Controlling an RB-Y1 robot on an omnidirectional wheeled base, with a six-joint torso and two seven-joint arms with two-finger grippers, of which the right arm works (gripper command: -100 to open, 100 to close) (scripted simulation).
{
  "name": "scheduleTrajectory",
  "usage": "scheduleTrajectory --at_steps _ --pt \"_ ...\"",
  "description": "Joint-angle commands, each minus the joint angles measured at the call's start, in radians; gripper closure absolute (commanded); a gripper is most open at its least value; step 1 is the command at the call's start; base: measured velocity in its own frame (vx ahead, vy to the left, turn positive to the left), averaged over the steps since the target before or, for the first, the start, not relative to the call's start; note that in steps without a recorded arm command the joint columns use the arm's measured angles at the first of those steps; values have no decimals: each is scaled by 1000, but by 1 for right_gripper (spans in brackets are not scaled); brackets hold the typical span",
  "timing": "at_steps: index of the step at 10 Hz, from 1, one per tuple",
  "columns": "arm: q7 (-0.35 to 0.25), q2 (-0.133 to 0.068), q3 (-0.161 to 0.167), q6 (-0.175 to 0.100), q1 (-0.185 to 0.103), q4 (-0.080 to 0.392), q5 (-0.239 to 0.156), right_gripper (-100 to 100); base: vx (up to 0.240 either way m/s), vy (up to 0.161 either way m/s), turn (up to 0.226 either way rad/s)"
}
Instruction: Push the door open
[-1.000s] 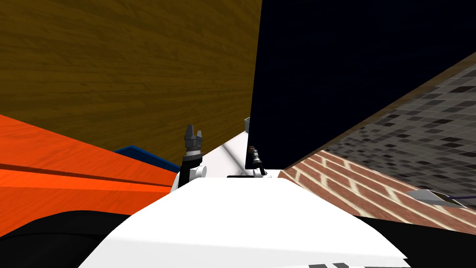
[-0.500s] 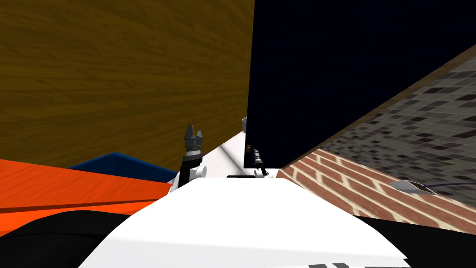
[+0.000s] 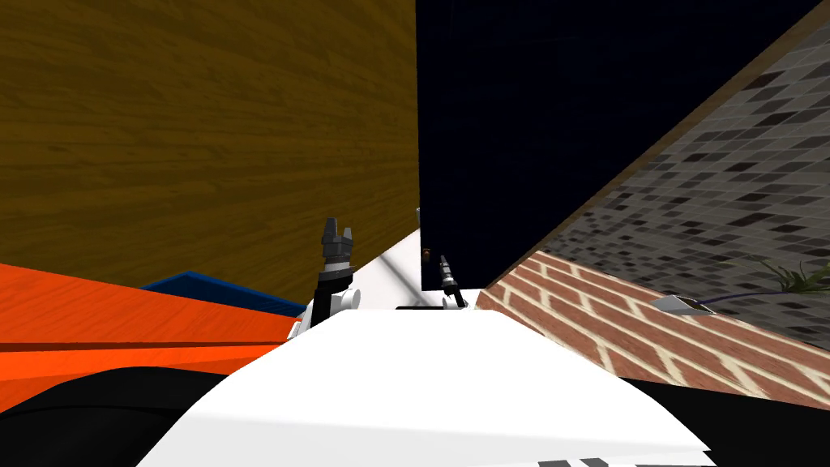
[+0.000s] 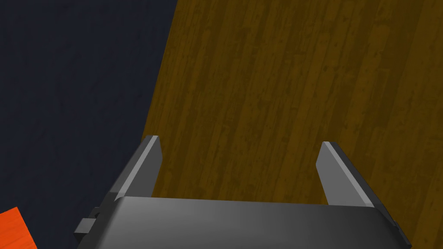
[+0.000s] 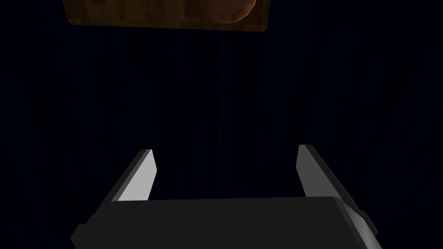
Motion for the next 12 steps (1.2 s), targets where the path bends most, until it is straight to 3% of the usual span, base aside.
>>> scheduleTrajectory --at_steps 1,4,8,11,12 --pt "24 -2 47 -2 8 -11 -40 -100 -64 -20 -94" --pt "67 3 132 -4 24 -38 -113 -100 -62 -23 -109" --pt "117 26 232 -6 43 -68 -199 -100 -73 6 -92" --pt "146 50 291 -7 55 -86 -250 -100 -90 57 -71" --pt "137 44 277 -8 53 -83 -237 -100 -57 50 -21"
